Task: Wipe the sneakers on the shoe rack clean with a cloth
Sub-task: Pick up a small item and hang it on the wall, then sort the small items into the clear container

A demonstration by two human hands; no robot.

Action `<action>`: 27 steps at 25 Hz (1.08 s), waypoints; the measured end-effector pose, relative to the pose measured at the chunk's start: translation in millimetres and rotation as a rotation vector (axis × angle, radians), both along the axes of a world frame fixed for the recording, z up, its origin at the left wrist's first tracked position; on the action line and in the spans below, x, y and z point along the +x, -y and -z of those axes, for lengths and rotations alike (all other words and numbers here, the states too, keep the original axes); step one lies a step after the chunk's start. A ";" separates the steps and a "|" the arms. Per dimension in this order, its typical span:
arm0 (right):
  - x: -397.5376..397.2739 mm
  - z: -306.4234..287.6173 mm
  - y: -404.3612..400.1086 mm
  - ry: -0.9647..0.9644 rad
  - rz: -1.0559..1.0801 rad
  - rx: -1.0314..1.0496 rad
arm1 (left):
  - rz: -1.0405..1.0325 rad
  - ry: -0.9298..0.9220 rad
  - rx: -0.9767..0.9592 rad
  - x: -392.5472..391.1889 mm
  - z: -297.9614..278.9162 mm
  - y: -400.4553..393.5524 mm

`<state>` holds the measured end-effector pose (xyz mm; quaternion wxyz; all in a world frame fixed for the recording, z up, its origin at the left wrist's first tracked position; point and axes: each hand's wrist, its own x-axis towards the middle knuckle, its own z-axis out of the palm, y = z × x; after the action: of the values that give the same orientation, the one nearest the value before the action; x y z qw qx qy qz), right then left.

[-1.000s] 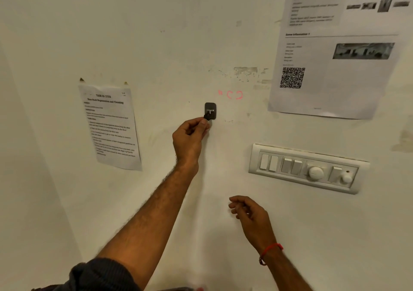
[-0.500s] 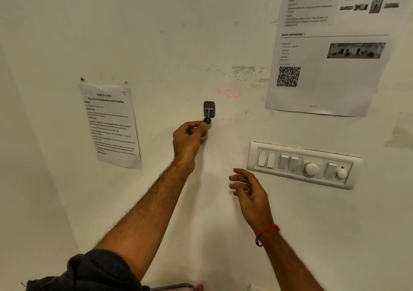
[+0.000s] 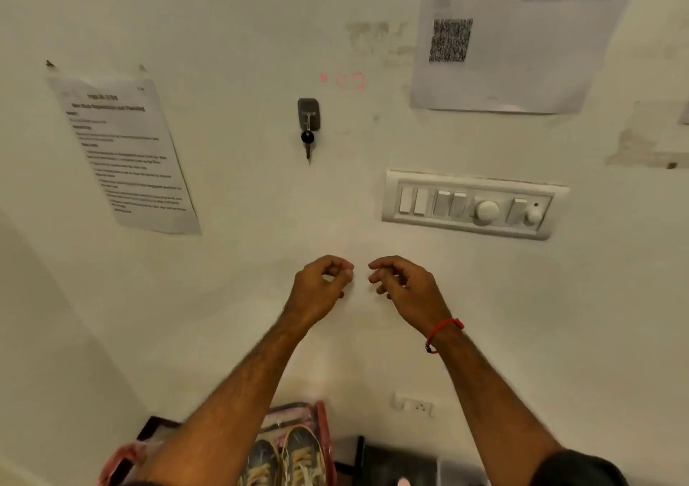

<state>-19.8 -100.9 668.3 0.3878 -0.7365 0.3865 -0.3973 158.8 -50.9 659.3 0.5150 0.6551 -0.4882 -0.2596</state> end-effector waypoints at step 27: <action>-159.8 513.5 -70.3 -0.336 0.243 0.629 | 0.004 0.109 0.812 -188.1 557.1 -91.2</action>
<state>-179.5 -30.6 154.8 0.4761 -0.5851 0.6325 -0.1761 -29.3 40.3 102.2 0.1874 0.8169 -0.3739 -0.3971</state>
